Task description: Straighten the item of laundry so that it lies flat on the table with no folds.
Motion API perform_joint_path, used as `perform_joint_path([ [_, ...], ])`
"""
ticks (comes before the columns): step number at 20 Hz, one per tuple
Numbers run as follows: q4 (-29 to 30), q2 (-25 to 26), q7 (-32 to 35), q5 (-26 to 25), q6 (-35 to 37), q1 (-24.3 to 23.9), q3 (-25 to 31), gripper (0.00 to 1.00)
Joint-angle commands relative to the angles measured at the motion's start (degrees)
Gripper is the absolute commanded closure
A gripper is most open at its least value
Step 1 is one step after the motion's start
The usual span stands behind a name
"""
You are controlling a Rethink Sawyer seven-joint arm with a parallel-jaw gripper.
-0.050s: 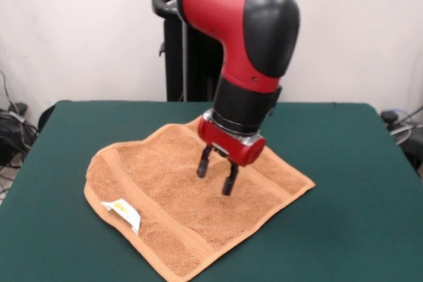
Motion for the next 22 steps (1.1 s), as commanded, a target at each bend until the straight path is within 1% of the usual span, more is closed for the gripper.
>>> perform_joint_path([
  [1, 3.2, 0.0, 13.6, -2.1, -1.8, -1.0, 9.3, 0.00],
  [4, 3.7, -0.1, 13.8, -2.5, -2.4, -1.2, 9.5, 0.00],
  [8, 4.4, -0.9, 13.5, -2.8, -1.4, -0.7, 8.8, 0.00],
  [9, 3.2, -0.5, 12.2, -2.3, 2.7, 1.3, 6.1, 0.00],
  [10, 2.6, -0.3, 11.6, -2.4, 4.7, 1.9, 4.8, 0.00],
  [11, -0.4, 1.4, 11.3, -1.9, 7.6, 4.0, 1.8, 0.00],
  [15, -4.1, 3.6, 10.4, -2.1, 10.4, 4.5, -0.2, 0.00],
  [18, -5.7, 4.6, 10.3, -2.3, 11.3, 4.1, -0.3, 0.00],
  [20, -7.2, 5.5, 10.3, -2.5, 12.9, 4.4, -1.6, 0.00],
  [22, -7.3, 5.7, 10.1, -2.8, 12.7, 3.9, -1.8, 0.00],
])
